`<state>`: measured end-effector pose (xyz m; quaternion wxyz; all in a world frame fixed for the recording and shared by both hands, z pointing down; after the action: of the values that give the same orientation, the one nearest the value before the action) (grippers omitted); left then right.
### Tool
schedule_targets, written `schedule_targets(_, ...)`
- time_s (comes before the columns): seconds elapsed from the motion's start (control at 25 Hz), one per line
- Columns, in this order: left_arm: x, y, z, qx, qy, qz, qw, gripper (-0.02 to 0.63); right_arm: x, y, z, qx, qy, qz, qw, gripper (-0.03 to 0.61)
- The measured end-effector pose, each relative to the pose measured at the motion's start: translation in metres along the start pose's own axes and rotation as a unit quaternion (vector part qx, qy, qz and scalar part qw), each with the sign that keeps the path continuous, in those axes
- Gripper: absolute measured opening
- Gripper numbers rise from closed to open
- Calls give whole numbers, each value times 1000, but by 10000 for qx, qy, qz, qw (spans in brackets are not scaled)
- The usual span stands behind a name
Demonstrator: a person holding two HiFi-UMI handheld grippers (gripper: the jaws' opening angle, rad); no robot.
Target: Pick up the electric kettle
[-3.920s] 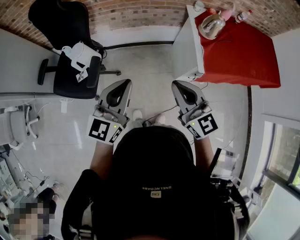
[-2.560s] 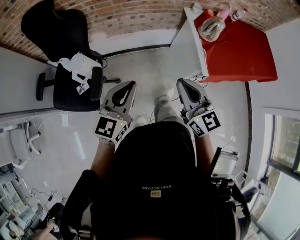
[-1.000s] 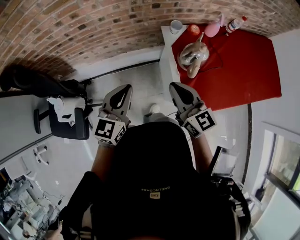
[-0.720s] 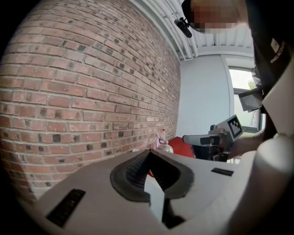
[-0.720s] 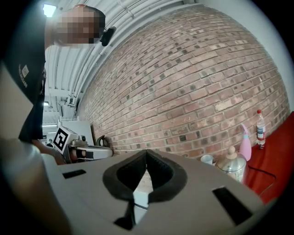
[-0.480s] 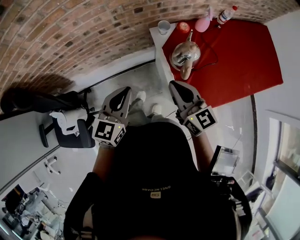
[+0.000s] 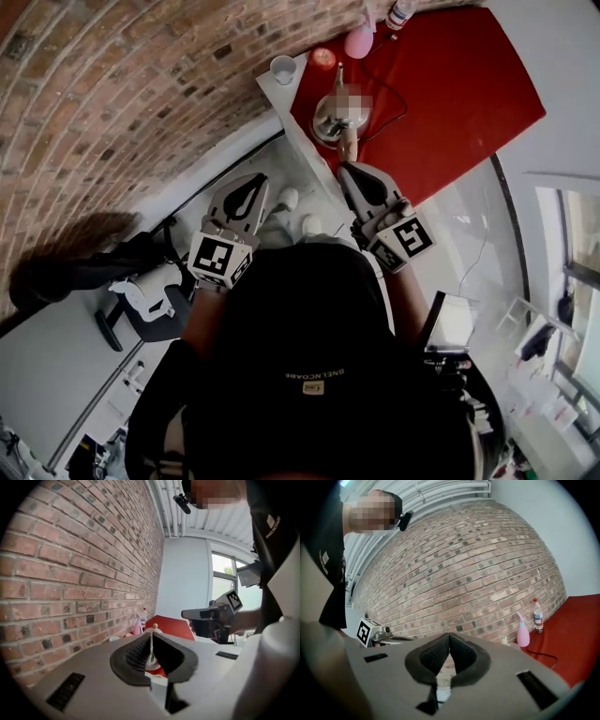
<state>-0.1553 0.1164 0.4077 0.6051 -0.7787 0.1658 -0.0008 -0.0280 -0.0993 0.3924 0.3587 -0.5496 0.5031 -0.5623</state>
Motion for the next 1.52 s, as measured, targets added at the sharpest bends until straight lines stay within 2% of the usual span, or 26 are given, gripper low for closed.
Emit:
schedule_targets(0.2,-5,2,-34,-196,-732,-251,9968,11,11,5,5,138,-448,-110,9988,6)
schedule_targets(0.32,-6,-4,-55,-337,-1093,-153,9933,39,13,7,13,150,-722,-142,9972,6)
schedule_targets(0.48,-3,-16,-86,-583,-1660,-74,9844,91,16,6,27,135,-1139,-171,9933,6)
schedule_targets(0.6,-1,-25,-107,-718,-1917,-164,9787,114,17,8,37,281,-1354,-323,9899,6)
schedule_targets(0.8,3,-45,-140,-1057,-2385,-26,9654,167,14,5,59,307,-1917,-371,9803,6)
schedule_targets(1.04,11,-71,-174,-1438,-2785,25,9496,206,5,-1,80,382,-2520,-440,9660,6)
schedule_targets(1.2,16,-88,-191,-1640,-2917,102,9423,220,-1,-5,92,404,-2857,-509,9561,6)
schedule_targets(1.4,17,-106,-210,-1873,-3085,49,9326,242,-11,-5,109,314,-3430,-592,9369,6)
schedule_targets(1.52,22,-110,-219,-1917,-3241,23,9264,242,-15,-7,119,272,-3643,-559,9292,6)
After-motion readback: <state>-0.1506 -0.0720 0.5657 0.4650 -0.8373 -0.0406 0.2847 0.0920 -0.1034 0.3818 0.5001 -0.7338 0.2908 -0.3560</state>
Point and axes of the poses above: the fingertips, and each gripper's own axes: z backward along the fingers, x to its right, y out of its top, the point moved 9 cm from there along z, backward along the fingers, and after that the axes turned 3 degrees about z, right-handed, at the moved point
